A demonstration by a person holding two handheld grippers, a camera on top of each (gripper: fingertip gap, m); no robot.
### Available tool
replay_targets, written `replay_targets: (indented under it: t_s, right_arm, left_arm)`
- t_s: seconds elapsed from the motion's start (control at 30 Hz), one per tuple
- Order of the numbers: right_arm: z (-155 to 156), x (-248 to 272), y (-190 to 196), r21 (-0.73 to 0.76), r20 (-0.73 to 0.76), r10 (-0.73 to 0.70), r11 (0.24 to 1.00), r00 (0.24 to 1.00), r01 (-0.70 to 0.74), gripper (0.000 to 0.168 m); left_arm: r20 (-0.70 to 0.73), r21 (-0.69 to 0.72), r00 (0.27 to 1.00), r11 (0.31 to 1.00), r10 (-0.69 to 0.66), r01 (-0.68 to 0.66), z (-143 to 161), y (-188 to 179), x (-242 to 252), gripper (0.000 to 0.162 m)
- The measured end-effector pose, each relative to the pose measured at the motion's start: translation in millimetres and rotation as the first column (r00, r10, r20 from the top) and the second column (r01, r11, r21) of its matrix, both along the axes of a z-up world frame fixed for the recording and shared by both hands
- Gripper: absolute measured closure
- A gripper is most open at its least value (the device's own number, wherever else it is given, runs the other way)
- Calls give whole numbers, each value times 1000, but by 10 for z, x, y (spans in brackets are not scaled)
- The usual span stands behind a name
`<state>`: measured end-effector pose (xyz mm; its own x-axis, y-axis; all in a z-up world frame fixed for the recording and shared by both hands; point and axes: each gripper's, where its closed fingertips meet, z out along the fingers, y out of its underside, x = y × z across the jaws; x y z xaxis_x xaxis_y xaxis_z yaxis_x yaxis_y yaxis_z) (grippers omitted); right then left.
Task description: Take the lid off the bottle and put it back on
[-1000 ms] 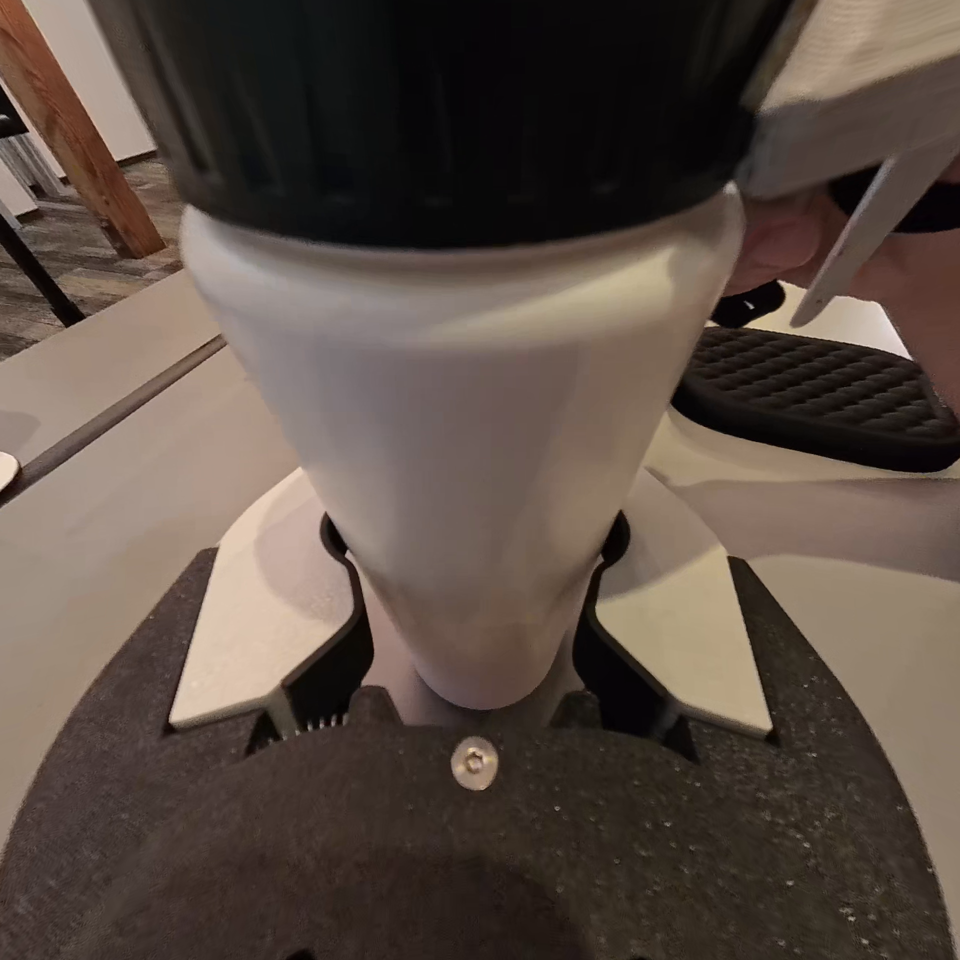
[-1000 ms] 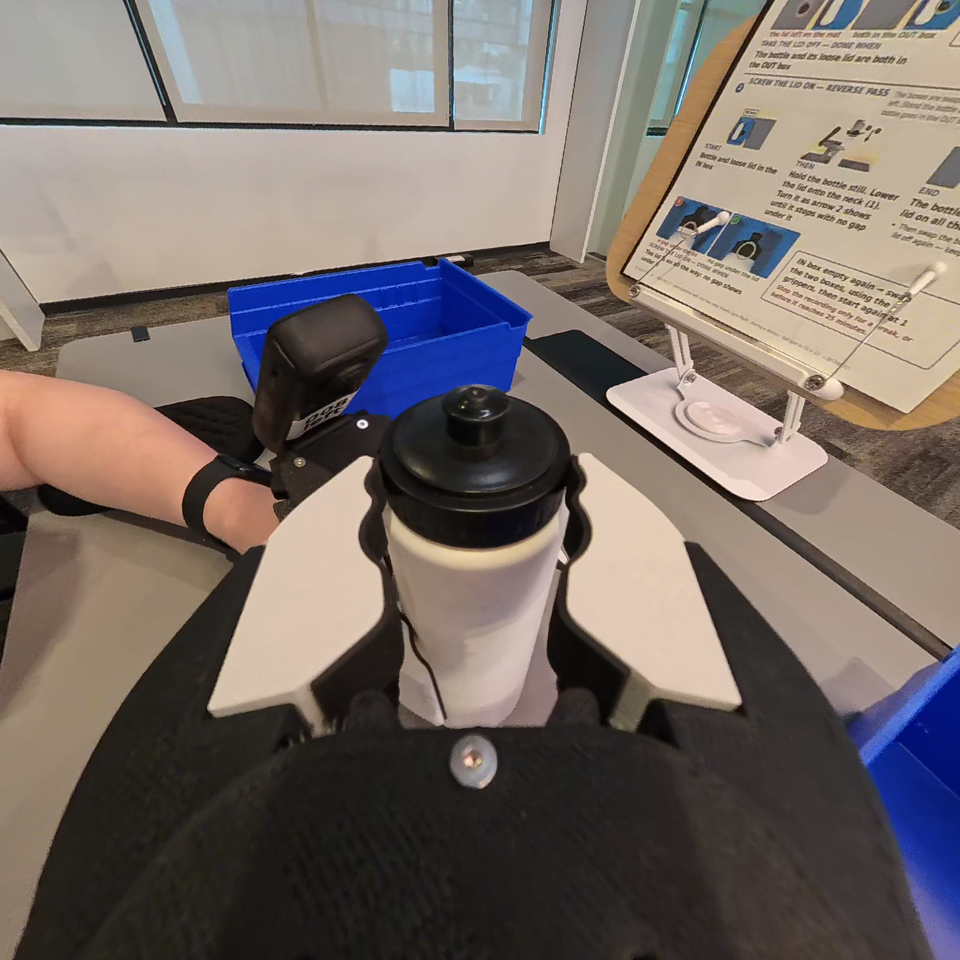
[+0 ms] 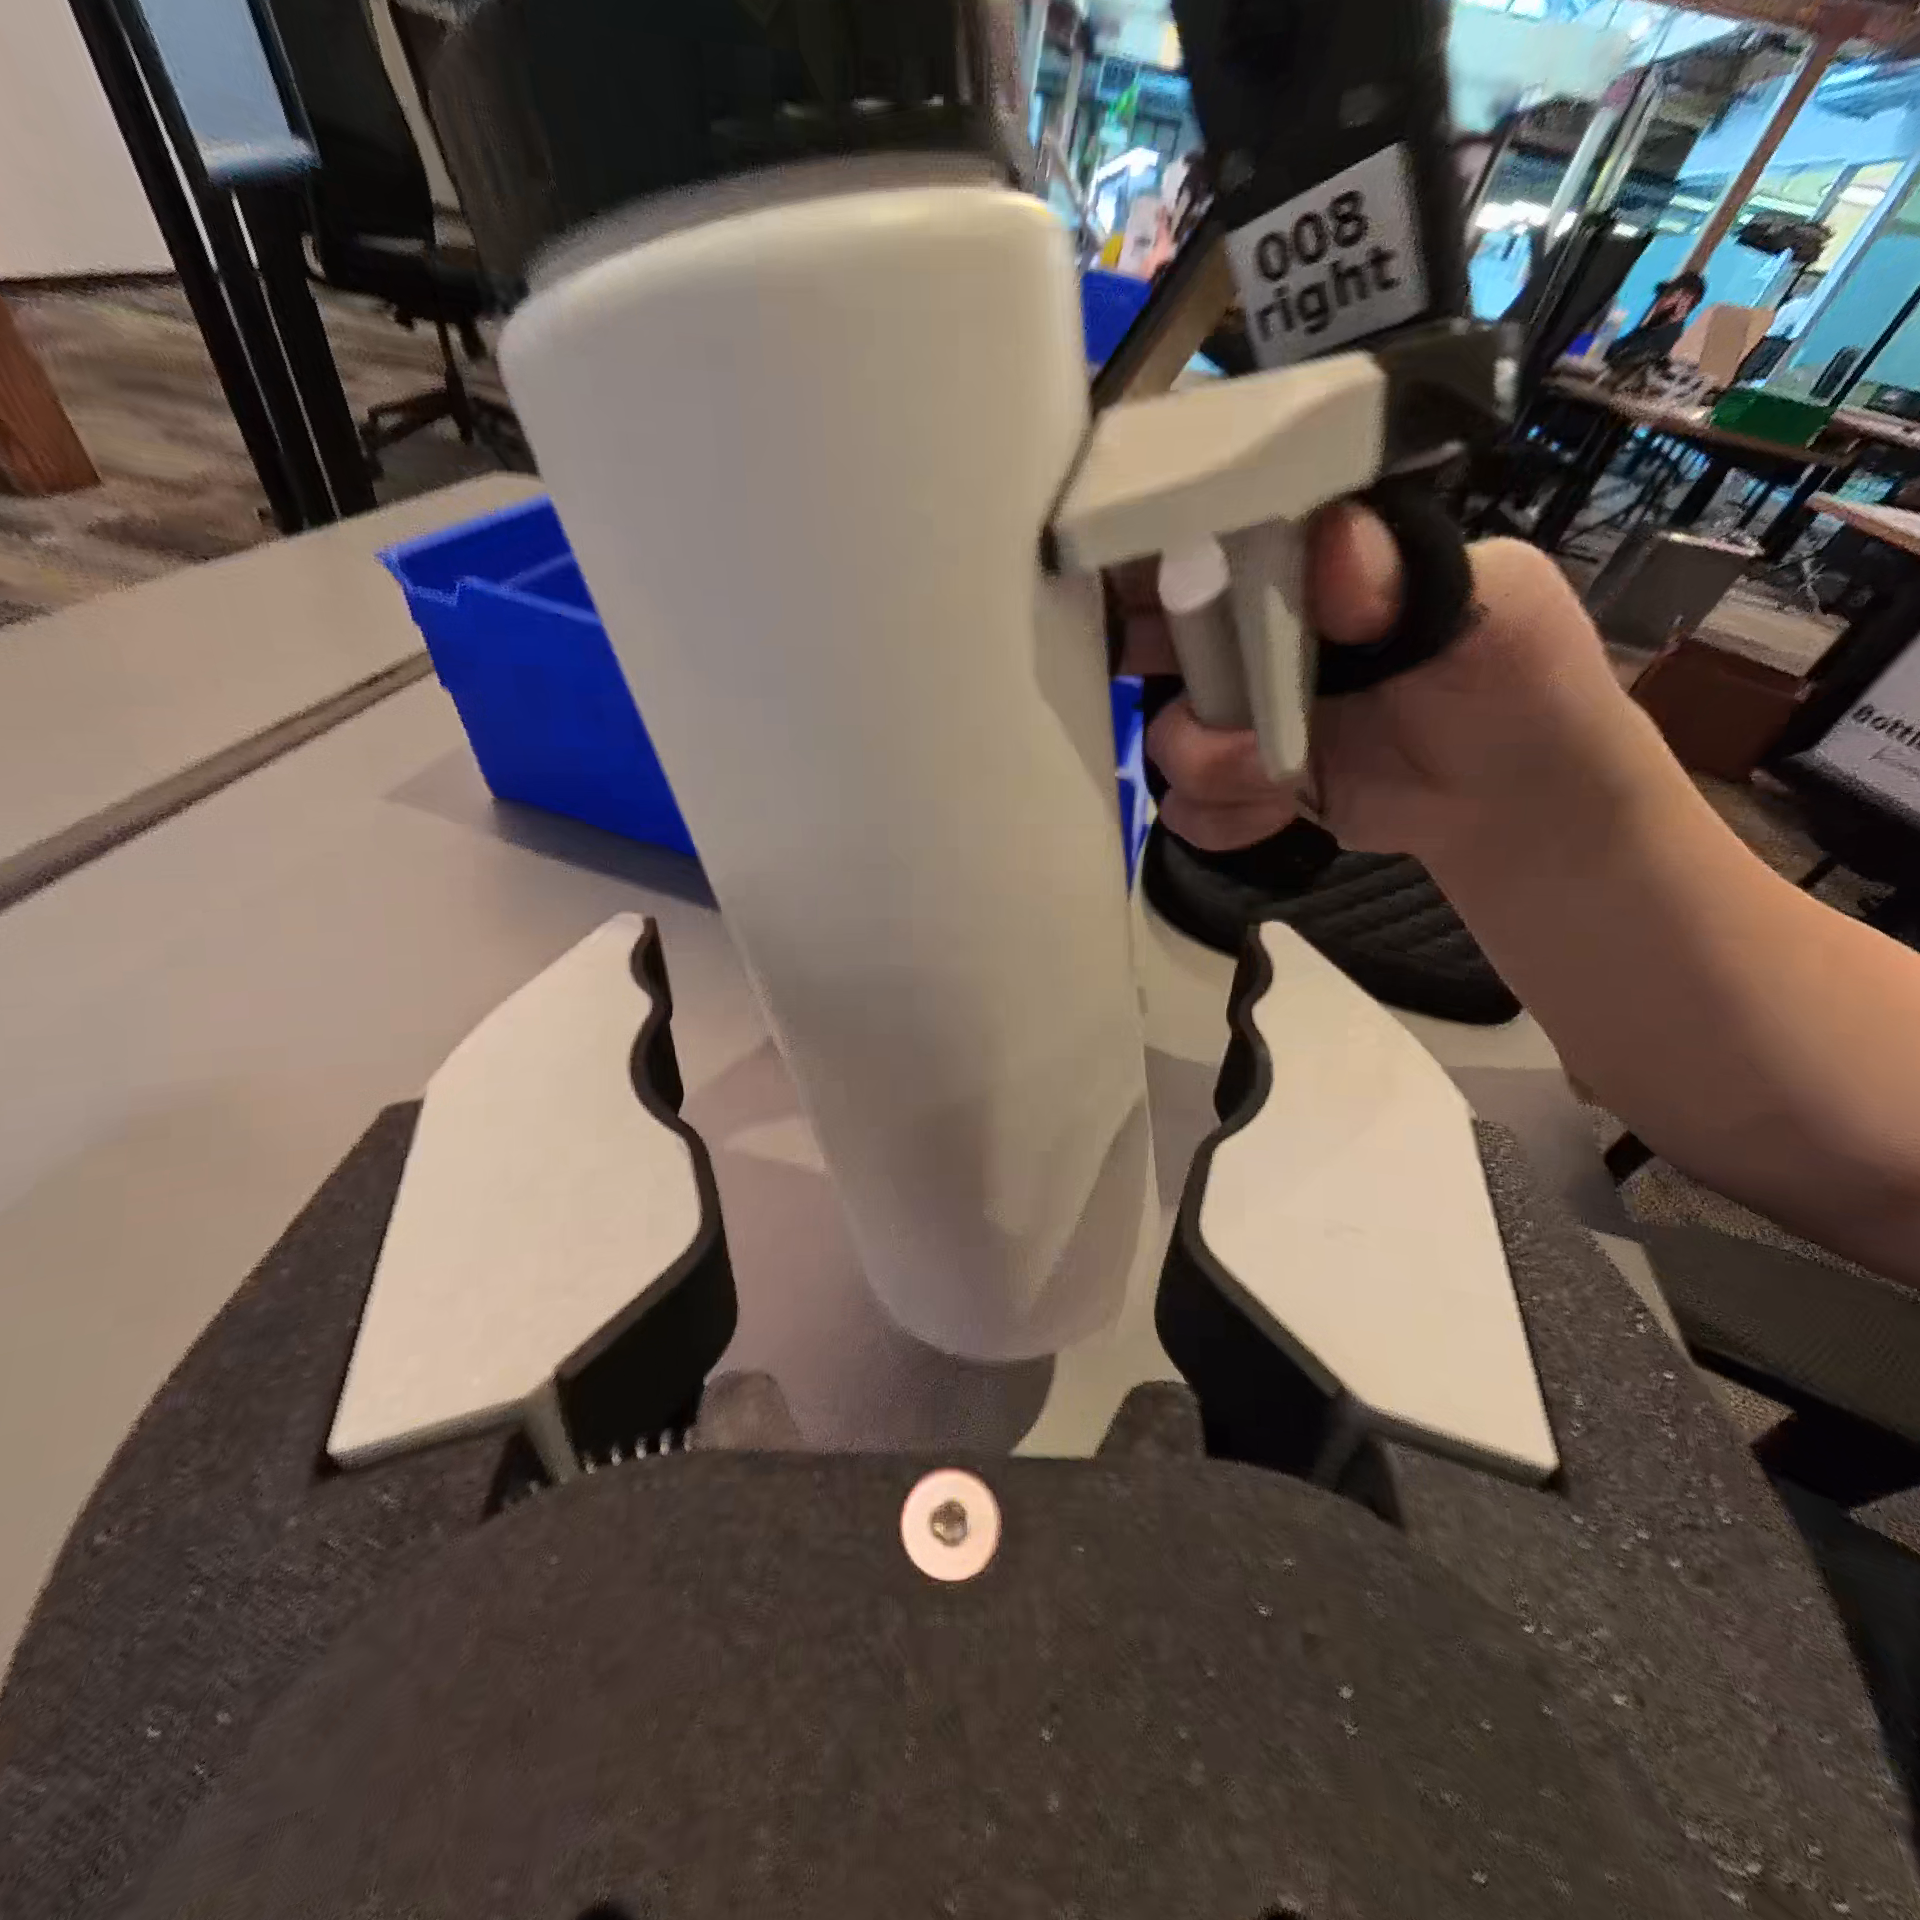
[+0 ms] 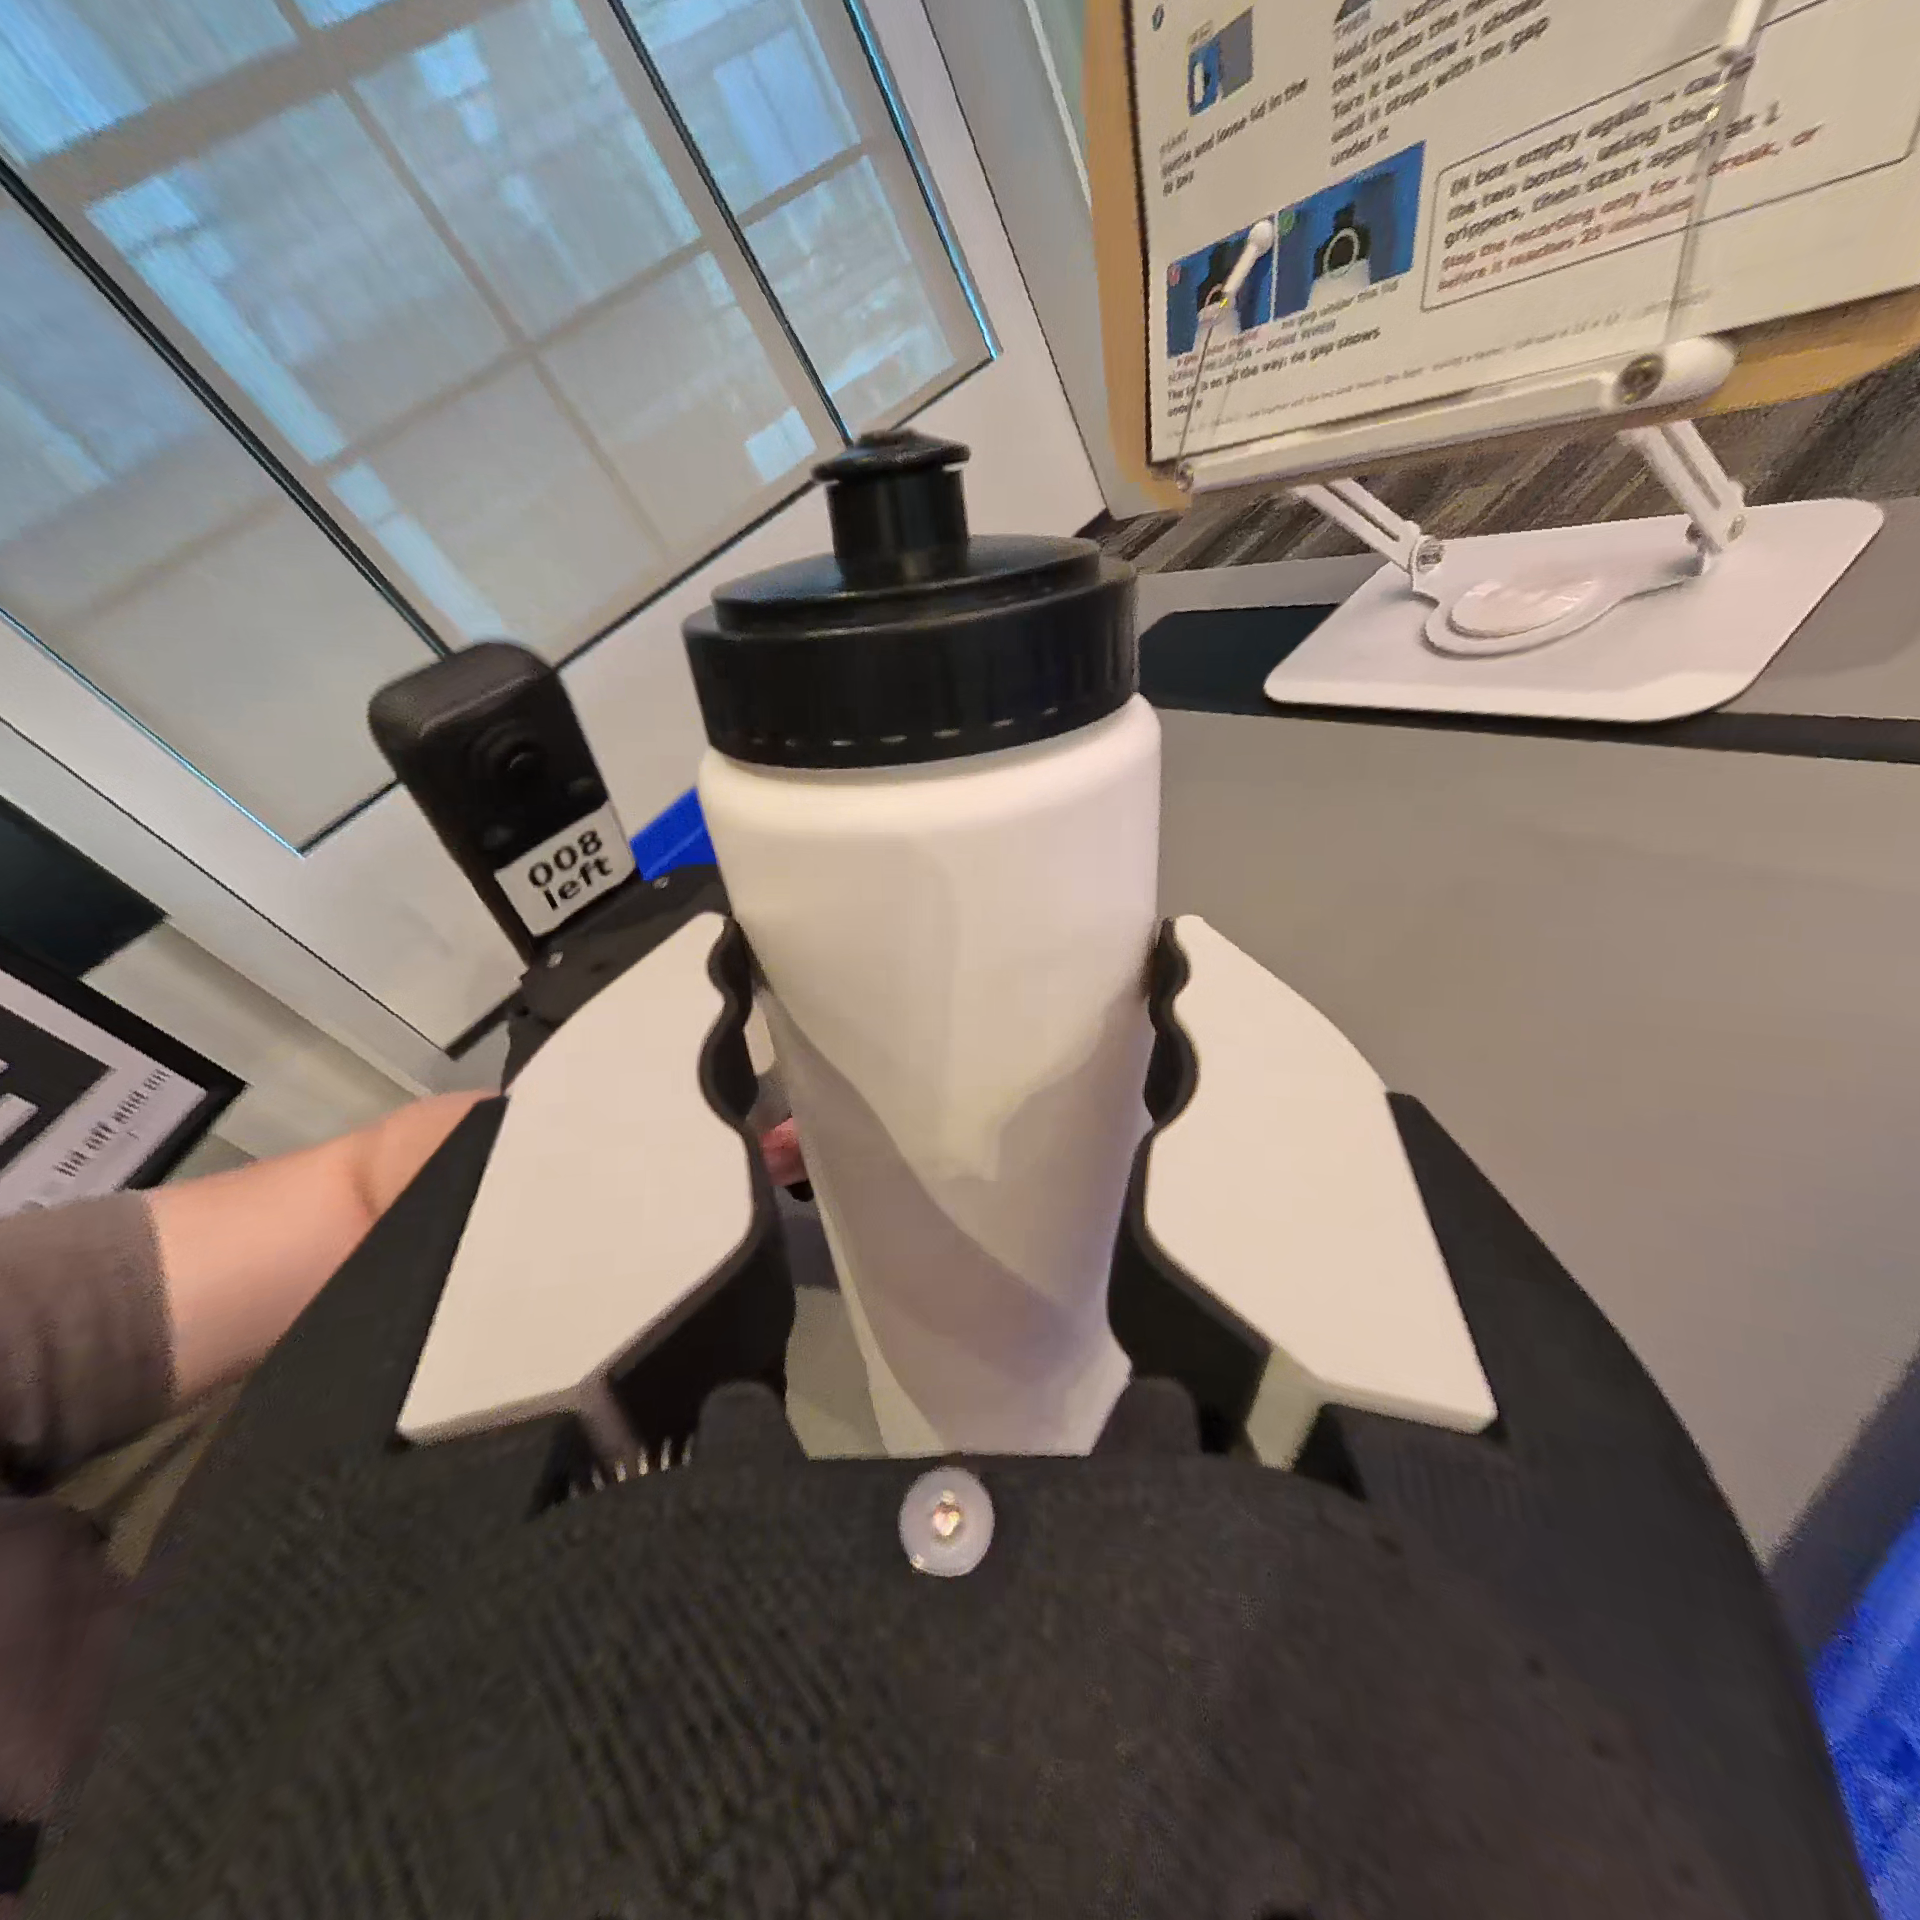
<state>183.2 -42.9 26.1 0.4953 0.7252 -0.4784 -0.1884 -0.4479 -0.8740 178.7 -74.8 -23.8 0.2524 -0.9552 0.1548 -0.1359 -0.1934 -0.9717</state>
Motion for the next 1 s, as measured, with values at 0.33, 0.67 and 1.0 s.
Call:
replay_targets:
  t_s: [0.33, 0.67, 1.0]
  right_arm:
    - [641, 855, 120, -99, 118, -93, 990, 989, 105, 93]
    - [-284, 1988, 713, -417, 768, -5, 755, 641, 505, 92]
    - [-1233, 2263, 953, -519, 818, 116, 570, 563, 637, 94]
  left_arm:
    - [-12, 56, 999, 998, -34, 34, 318, -158, -55, 64]
    - [-71, 46, 995, 996, -73, 77, 490, -206, -170, 68]
    - [-100, 56, 991, 994, -92, 98, 490, -227, -193, 69]
